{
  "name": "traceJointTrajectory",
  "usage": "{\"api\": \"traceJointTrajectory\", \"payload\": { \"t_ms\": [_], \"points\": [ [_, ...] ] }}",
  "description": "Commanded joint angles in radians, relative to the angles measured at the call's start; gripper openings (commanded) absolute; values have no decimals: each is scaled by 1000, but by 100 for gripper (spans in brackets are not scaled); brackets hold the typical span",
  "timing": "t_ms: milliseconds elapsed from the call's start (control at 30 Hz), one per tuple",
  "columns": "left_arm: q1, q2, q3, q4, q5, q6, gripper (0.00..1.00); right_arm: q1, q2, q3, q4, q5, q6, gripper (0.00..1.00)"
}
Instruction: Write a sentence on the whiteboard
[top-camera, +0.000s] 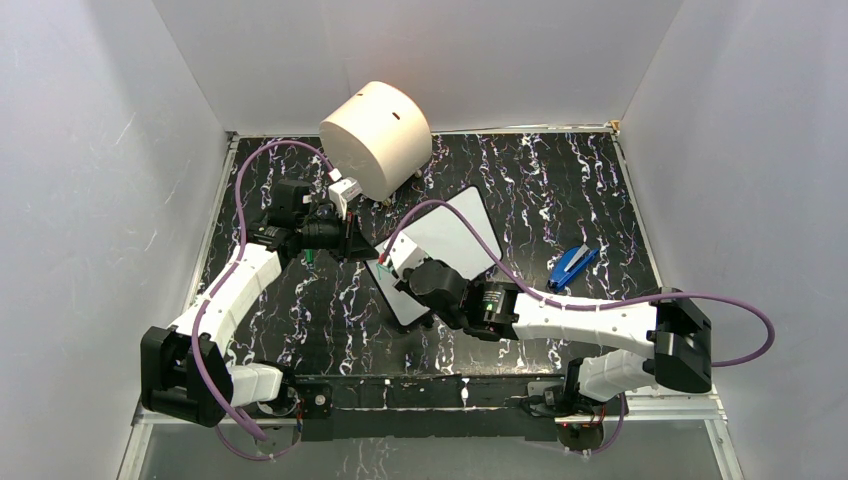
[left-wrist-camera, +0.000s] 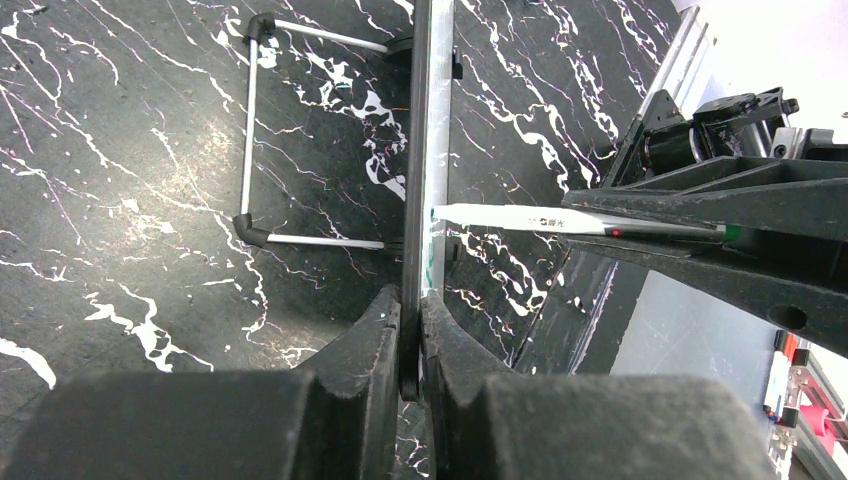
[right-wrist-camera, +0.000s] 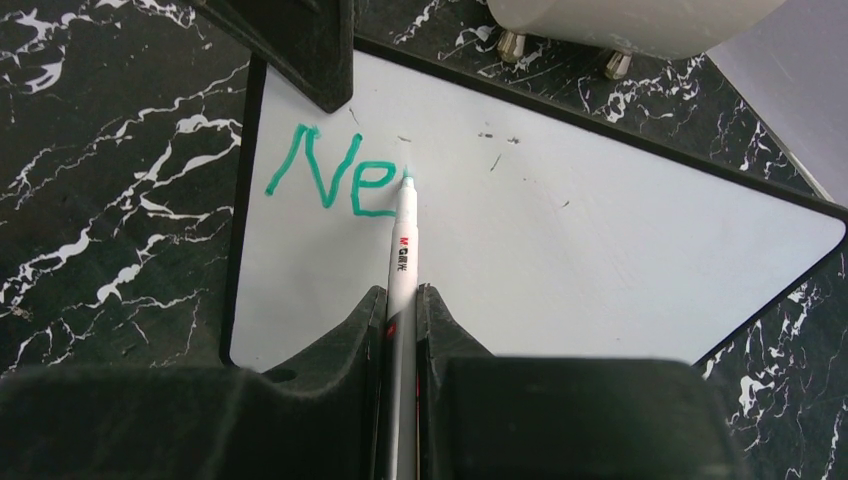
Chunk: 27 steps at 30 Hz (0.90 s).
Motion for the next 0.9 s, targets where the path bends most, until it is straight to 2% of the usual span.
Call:
{"api": "traceJointTrajectory", "payload": {
  "t_ms": [0, 400, 867],
  "points": [
    [-10, 31, -9, -56, -68, 49, 0, -7, 0, 33, -30, 11, 31, 0],
    [-10, 32, -9, -58, -67, 51, 0, -10, 8, 13, -90, 0, 63, 0],
    [-11, 35, -8, -60, -60, 52, 0, -30, -11, 10, -13, 15, 39, 0]
  ]
}}
